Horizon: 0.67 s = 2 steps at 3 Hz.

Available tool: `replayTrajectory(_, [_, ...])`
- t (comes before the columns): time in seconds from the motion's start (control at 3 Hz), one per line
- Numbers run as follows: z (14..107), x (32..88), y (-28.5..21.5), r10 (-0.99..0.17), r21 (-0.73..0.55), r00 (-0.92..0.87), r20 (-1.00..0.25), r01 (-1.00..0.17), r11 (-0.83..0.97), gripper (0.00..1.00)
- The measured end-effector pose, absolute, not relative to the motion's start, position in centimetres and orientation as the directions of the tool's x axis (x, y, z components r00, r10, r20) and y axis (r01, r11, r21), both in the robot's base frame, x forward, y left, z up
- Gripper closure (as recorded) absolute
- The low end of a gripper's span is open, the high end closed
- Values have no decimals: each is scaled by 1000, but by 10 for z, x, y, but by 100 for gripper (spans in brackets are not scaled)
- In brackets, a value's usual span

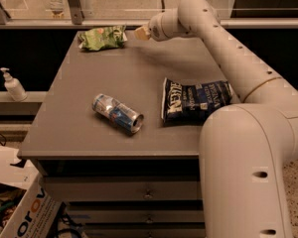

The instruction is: Move green jalapeno chip bag near redbull can

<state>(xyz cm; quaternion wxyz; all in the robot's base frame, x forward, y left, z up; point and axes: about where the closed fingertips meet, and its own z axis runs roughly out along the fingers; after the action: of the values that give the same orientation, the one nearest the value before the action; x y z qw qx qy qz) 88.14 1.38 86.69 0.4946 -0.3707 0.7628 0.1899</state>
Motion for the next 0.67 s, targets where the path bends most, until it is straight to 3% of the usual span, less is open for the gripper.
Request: replayTrajectory(0.67, [896, 861, 7, -379, -85, -200, -904, -784, 615, 58])
